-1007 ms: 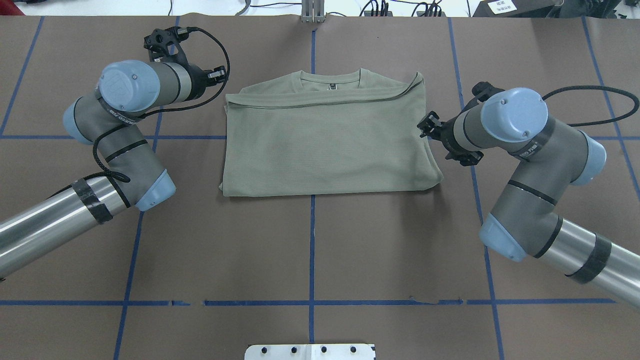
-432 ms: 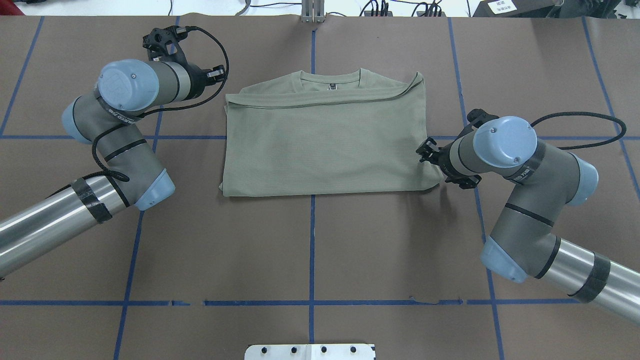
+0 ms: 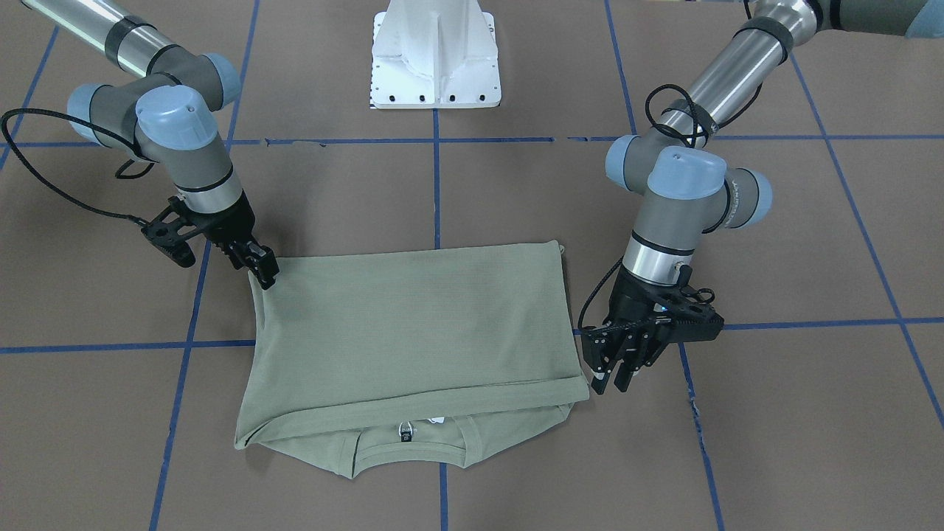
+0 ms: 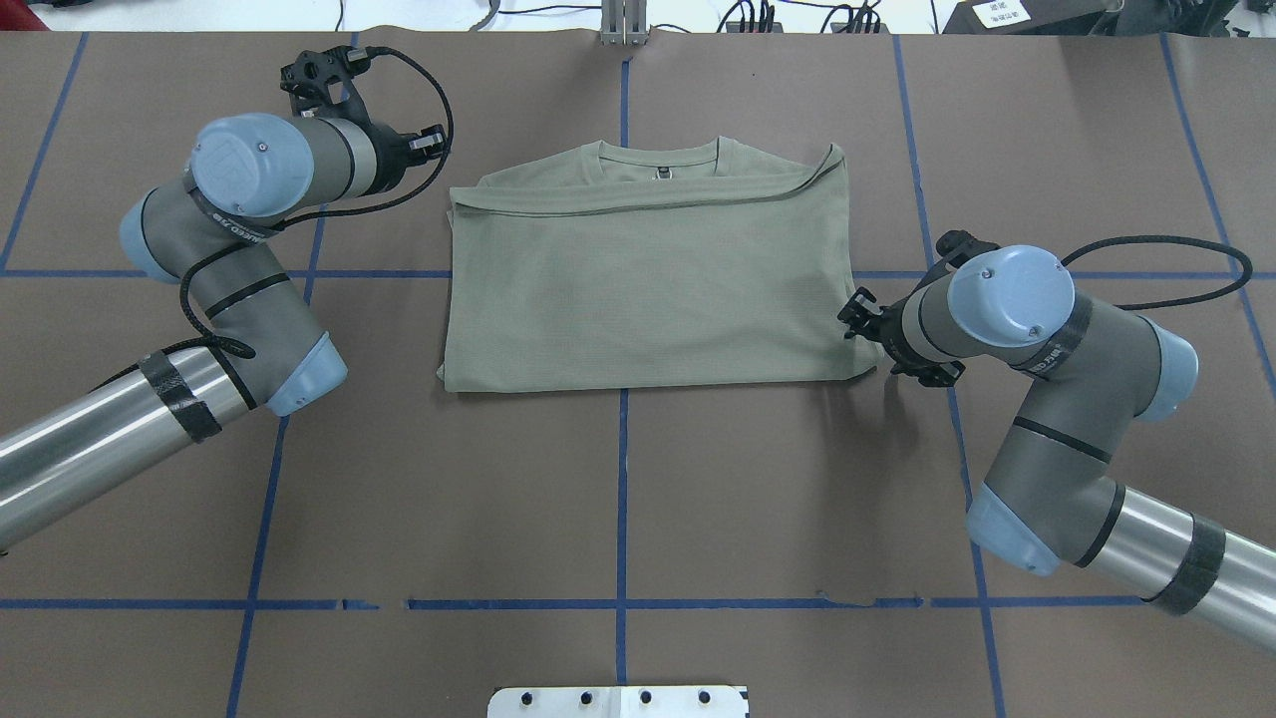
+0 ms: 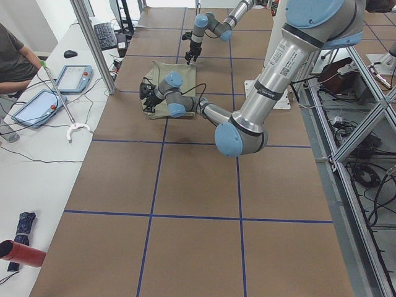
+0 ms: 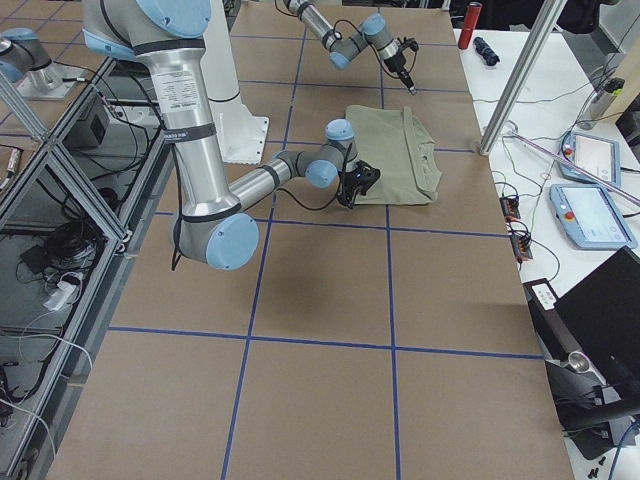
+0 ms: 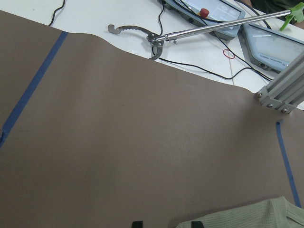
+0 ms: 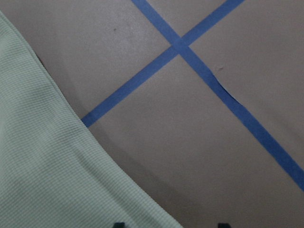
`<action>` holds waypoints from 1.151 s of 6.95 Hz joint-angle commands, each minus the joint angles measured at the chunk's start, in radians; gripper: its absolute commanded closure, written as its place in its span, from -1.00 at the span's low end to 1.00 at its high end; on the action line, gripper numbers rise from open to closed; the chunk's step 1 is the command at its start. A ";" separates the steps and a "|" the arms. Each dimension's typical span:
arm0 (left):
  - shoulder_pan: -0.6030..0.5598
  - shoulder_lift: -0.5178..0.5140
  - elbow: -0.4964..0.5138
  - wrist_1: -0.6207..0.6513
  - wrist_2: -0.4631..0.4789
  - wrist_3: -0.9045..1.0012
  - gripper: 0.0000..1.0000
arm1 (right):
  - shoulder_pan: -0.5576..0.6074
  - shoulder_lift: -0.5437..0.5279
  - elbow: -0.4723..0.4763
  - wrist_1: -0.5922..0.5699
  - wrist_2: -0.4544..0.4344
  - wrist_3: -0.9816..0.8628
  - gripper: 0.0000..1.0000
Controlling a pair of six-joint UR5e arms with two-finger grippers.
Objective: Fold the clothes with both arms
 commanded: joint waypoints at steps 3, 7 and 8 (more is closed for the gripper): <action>-0.001 0.002 -0.009 0.001 0.000 -0.002 0.10 | 0.000 -0.008 0.028 -0.002 0.007 0.006 1.00; 0.031 0.138 -0.285 0.015 -0.171 -0.148 0.05 | -0.186 -0.333 0.480 -0.023 0.056 0.071 1.00; 0.036 0.147 -0.316 0.015 -0.176 -0.184 0.00 | -0.226 -0.373 0.560 -0.072 0.141 0.073 1.00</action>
